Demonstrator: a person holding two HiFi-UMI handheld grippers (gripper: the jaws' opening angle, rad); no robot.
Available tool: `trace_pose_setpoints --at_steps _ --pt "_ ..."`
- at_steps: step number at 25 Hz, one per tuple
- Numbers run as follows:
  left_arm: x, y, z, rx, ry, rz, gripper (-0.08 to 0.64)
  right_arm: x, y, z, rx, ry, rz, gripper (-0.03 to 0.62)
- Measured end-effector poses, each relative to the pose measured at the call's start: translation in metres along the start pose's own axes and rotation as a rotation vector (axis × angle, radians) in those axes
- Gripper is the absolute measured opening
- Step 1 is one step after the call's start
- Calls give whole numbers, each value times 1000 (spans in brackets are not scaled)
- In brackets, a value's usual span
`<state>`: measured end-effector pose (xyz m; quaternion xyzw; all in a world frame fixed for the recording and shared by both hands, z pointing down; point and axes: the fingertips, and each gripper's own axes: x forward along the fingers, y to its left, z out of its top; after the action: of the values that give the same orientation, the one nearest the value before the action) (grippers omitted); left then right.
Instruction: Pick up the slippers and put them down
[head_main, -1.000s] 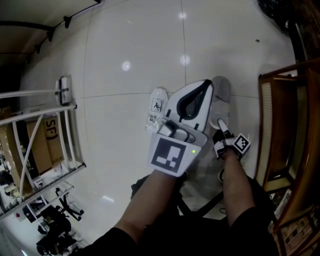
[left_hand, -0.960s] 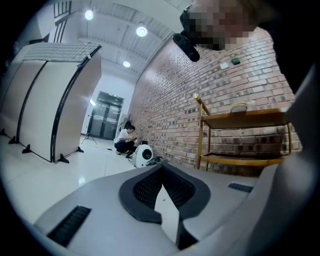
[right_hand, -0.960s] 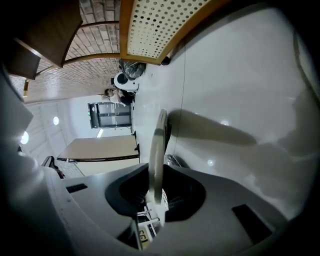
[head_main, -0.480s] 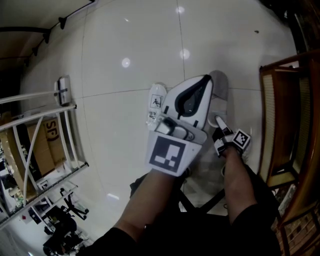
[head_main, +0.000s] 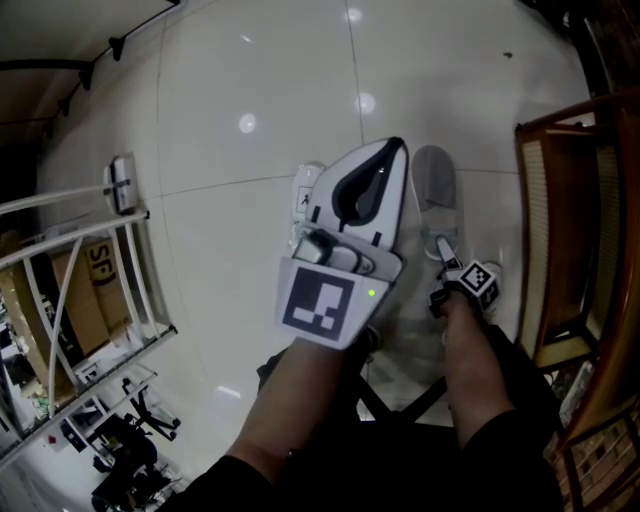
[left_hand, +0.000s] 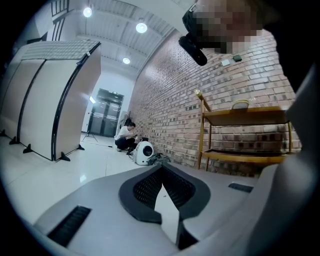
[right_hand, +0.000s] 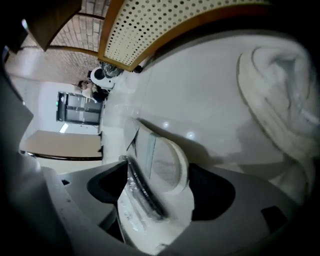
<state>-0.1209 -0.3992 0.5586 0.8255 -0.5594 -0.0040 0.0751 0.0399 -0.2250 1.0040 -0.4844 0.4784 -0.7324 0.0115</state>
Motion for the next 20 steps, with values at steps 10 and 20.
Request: trace_pose_setpoints --at_steps 10,20 --pt "4 -3 -1 18 9 -8 5 -19 -2 50 -365 -150 -351 382" --pt "1 -2 15 44 -27 8 5 -22 147 102 -1046 -275 -329 12"
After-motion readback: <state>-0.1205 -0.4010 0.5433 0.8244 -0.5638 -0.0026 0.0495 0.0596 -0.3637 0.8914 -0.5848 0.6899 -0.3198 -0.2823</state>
